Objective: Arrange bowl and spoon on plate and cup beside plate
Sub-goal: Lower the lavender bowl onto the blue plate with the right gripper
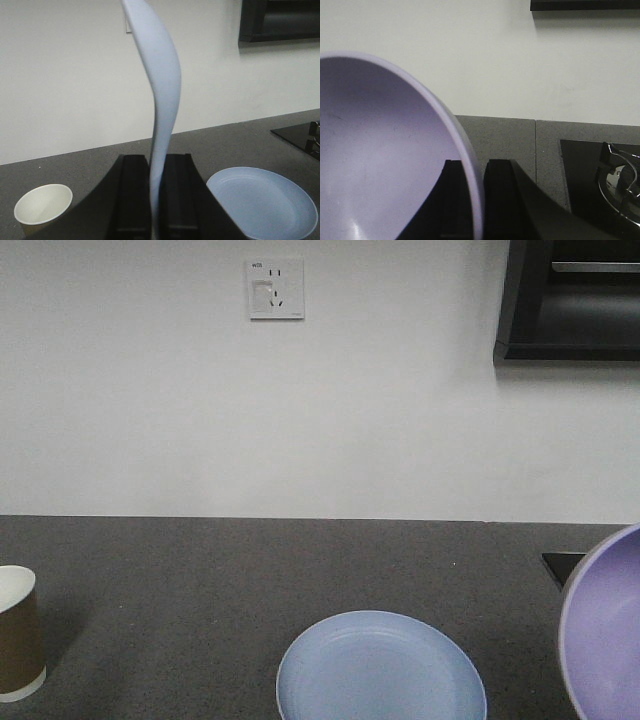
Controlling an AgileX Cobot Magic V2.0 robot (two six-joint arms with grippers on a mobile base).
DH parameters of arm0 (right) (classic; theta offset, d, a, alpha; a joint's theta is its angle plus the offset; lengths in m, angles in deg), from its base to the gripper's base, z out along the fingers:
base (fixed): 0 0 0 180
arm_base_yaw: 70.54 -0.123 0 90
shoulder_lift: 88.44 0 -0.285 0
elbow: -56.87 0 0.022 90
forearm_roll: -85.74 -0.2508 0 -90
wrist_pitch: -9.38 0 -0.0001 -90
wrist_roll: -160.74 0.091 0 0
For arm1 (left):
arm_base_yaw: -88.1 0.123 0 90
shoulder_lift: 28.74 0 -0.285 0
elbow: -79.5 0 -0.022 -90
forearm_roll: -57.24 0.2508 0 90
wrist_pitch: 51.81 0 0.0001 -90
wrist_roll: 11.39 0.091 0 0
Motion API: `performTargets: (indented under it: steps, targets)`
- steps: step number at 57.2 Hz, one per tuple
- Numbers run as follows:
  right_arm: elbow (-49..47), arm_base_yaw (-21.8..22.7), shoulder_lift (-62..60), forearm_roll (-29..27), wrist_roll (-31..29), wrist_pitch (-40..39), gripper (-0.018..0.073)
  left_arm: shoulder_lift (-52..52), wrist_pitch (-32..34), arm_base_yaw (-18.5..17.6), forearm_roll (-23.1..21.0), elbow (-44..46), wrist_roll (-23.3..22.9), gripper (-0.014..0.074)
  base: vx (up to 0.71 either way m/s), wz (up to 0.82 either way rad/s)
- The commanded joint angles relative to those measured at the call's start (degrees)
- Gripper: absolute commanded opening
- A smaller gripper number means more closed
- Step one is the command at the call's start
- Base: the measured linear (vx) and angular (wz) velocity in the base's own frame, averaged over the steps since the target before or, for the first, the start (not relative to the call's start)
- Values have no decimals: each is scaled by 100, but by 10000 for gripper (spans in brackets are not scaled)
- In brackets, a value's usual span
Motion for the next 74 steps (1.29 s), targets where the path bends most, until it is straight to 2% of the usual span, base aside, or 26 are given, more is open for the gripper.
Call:
performTargets:
  steps: [1, 20, 32, 37, 48, 59, 66, 74]
  targets:
    - [-165, -5, 24, -25, -41, -527, -8, -70, 576, -11, -42, 135, -59, 0, 0, 0]
    - [-165, -5, 36, -235, -36, -534, -8, -75, 791, -11, -42, 135, -66, 0, 0, 0]
    - [-368, -5, 357, -217, -47, -538, -8, -436, 819, -11, 62, 139, -343, 0, 0, 0]
    - [-759, -5, 788, -240, -36, -262, -8, -806, 808, -11, 167, 192, -425, 0, 0, 0]
    - [-1968, -5, 2209, -298, 117, 986, -8, -1790, 779, -11, 175, 550, -445, 0, 0, 0]
    - [-3004, -14, 3788, -674, -3, 1856, -8, -2706, 646, -11, 154, 962, -472, 0, 0, 0]
    - [-3409, -119, 4661, -1012, -242, 2089, -8, -3077, 490, -11, 112, 1033, -546, 0, 0, 0]
    - [-3652, -562, 5581, -900, -253, 2022, -8, -3287, 385, -11, 112, 1033, -534, 0, 0, 0]
